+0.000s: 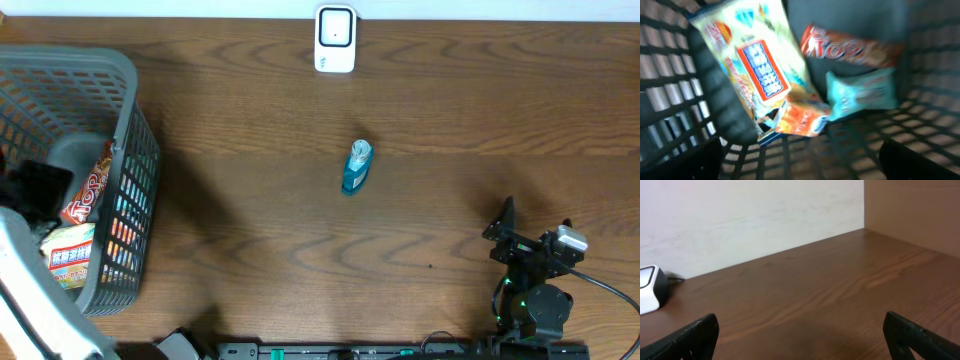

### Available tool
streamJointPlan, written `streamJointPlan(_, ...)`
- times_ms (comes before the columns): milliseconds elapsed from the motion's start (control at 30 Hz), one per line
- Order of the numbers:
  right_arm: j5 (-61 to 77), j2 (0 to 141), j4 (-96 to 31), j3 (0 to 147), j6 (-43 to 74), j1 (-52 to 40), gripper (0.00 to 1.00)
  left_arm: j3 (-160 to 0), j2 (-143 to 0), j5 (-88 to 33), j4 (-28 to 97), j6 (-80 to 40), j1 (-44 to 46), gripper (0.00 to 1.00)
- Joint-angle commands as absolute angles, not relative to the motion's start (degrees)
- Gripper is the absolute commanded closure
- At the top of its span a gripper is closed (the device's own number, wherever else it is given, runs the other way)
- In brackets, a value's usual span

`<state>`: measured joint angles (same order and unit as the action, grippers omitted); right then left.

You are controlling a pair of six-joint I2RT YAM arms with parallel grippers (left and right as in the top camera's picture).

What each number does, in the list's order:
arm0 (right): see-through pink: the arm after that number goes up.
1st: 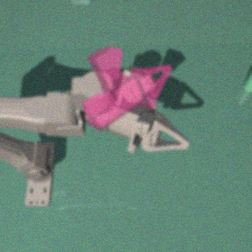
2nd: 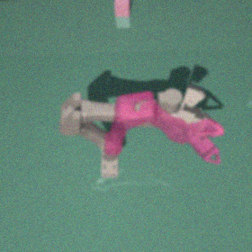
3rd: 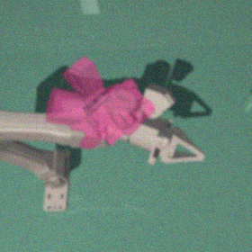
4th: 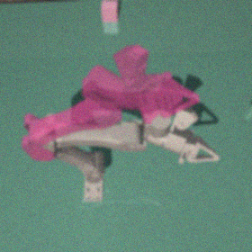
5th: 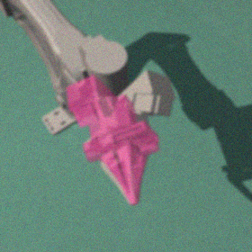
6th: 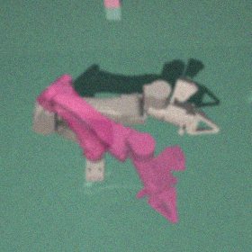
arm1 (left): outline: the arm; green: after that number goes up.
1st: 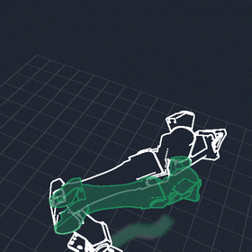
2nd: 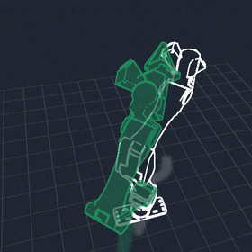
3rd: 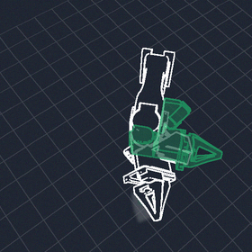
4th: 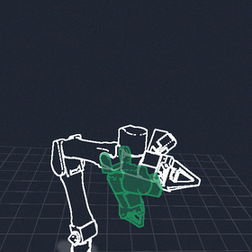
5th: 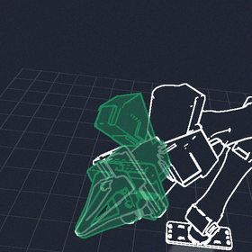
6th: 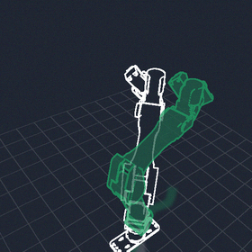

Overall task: Scan the item barcode
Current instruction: 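Return the left gripper to the basket and grasp the orange packet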

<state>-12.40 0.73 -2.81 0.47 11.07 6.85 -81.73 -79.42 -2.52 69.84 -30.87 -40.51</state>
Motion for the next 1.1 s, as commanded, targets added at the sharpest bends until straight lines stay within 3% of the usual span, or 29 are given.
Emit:
streamJointPlan(0, -12.5, 0.5, -3.0, 0.3, 10.4, 7.1, 0.01, -74.5, -81.0, -10.5, 66.2, -23.6, -41.5, 0.02)
streamJointPlan(100, -12.5, 0.5, -3.0, 0.3, 10.4, 7.1, 0.01, -68.8, -81.8, -14.9, 62.1, -20.0, -41.5, 0.02)
streamJointPlan(500, -12.5, 0.5, -3.0, 0.3, 10.4, 7.1, 0.01, -59.0, -82.4, -13.9, 50.5, -19.9, -41.5, 0.0)
streamJointPlan(700, -12.5, 0.5, -3.0, 0.3, 10.4, 7.1, 0.01, -58.8, -82.4, -13.9, 50.0, -19.7, -41.5, 0.21)
streamJointPlan(1000, -12.5, 0.5, -3.0, 0.3, 10.4, 7.1, 0.01, -53.9, -82.4, -11.7, 47.1, -19.7, -41.5, 0.22)
streamJointPlan(1067, -12.5, 0.5, -3.0, 0.3, 10.4, 7.1, 0.01, -53.1, -82.4, -11.7, 46.3, -19.7, -41.5, 0.32)
